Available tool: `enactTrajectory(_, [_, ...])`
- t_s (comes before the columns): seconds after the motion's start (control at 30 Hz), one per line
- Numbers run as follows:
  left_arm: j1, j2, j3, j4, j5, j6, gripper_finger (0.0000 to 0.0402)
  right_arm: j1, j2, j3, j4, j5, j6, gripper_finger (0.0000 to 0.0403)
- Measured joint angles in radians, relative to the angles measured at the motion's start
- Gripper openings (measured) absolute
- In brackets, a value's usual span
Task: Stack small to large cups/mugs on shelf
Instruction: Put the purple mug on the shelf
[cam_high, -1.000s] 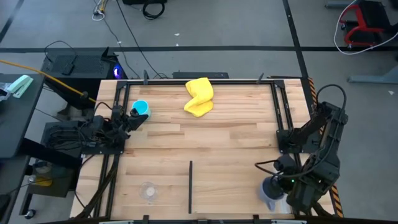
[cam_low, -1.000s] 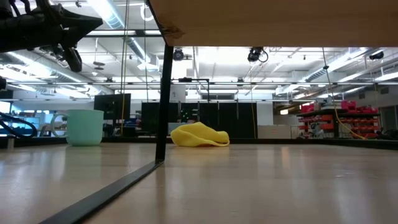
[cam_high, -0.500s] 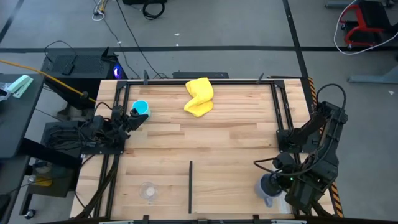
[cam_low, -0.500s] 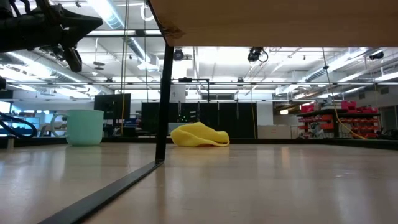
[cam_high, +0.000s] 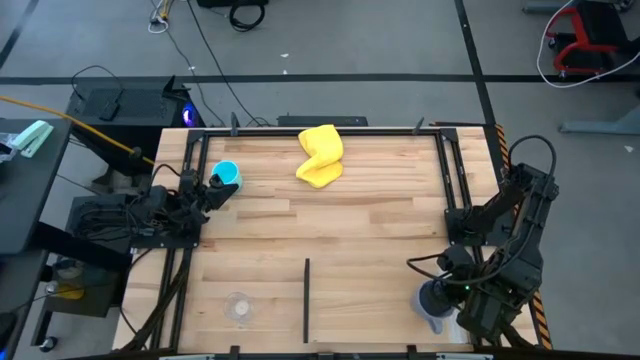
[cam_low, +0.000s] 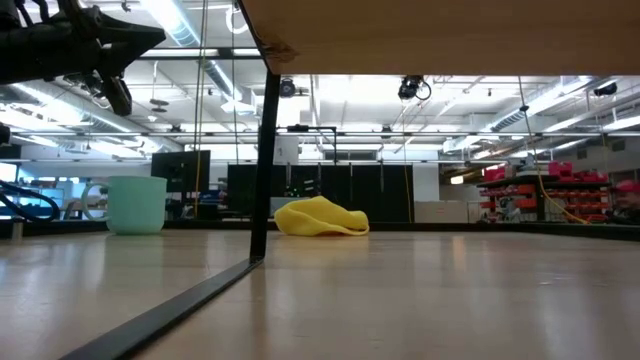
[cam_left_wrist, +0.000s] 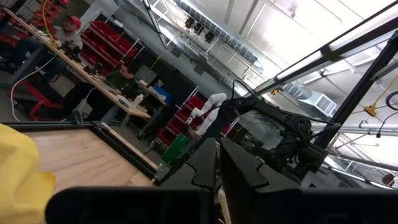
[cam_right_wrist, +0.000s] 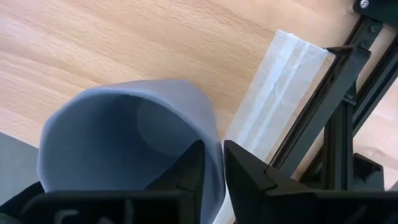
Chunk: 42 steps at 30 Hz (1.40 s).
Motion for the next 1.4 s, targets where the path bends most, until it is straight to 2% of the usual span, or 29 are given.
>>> enactTrajectory(0.27, [0.000,0.000,0.000,0.000,0.000,-0.003,0.0026,0.000,0.000,0.000,0.001,0.052,0.000,0.0071])
enactTrajectory(0.4, [0.000,0.000,0.000,0.000,0.000,-0.003,0.0032,0.000,-0.001,0.000,0.002,0.042,0.000,0.0071])
enactTrajectory(0.57, [0.000,0.000,0.000,0.000,0.000,-0.021,0.0033,0.003,-0.001,0.001,0.002,-0.022,0.000,0.0072])
enactTrajectory(1.4, [0.000,0.000,0.000,0.000,0.000,-0.020,0.0039,0.027,-0.002,0.003,0.018,-0.004,-0.044,0.0072])
